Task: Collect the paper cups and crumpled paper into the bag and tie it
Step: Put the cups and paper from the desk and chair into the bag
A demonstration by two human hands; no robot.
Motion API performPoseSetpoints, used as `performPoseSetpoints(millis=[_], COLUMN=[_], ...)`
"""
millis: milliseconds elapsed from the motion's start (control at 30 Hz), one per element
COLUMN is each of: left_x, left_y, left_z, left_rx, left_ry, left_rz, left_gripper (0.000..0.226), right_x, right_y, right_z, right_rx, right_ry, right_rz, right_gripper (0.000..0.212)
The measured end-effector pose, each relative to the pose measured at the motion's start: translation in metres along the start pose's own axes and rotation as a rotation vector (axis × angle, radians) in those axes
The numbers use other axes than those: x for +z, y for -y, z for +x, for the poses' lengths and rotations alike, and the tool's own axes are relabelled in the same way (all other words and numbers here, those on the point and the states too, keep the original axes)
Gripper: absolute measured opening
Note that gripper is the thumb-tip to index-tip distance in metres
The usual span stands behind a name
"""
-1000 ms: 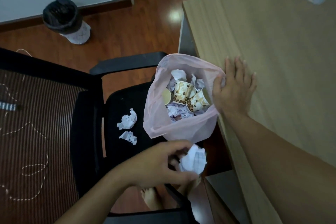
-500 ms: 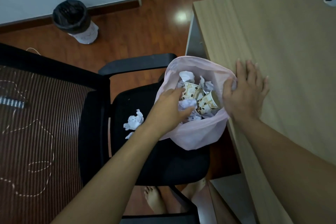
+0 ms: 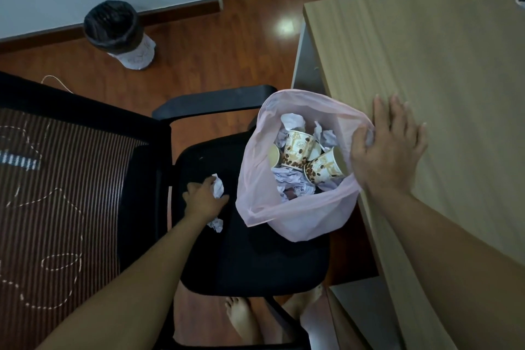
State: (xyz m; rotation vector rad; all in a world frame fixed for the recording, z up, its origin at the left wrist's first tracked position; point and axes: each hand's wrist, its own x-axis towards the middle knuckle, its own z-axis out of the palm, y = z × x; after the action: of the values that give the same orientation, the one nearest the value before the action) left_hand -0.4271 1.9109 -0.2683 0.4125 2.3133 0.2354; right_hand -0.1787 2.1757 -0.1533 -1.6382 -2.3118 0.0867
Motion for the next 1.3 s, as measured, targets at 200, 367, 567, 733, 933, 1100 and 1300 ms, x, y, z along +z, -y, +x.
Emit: performPoseSetpoints(millis=[200, 367, 567, 733, 933, 1100, 1300], left_x=[0.02, -0.037, -0.117, -0.091, -0.053, -0.061, -0.055], left_y=[0.025, -0.039, -0.14, -0.17, -0.151, -0.143, -0.081], left_z=[0.023, 0.001, -0.075, -0.095, -0.076, -0.089, -0.069], left_rx=[0.11, 0.232, 0.723, 1.017, 1.027, 0.988, 0.517], left_ry=[-0.108, -0.248, -0.074, 0.143, 0.105, 0.036, -0.428], left_rz=[-0.052, -0.534, -0.766, -0.199, 0.247, -0.038, -0.598], left_gripper=[0.051, 0.049, 0.043, 0.056, 0.067, 0.059, 0.023], right_x=[0.001, 0.001, -0.003, -0.003, 0.001, 0.001, -0.001], right_y=[-0.001, 0.001, 0.001, 0.001, 0.001, 0.002, 0.001], right_z=[0.001, 0.002, 0.002, 0.001, 0.0, 0.002, 0.002], right_rx=[-0.004, 0.002, -0.004, 0.003, 0.016, 0.016, 0.011], right_ry=[-0.011, -0.011, 0.029, 0.021, -0.006, -0.001, -0.008], right_rz=[0.006, 0.001, 0.002, 0.007, 0.013, 0.008, 0.002], right_gripper=[0.064, 0.064, 0.065, 0.064, 0.064, 0.064, 0.064])
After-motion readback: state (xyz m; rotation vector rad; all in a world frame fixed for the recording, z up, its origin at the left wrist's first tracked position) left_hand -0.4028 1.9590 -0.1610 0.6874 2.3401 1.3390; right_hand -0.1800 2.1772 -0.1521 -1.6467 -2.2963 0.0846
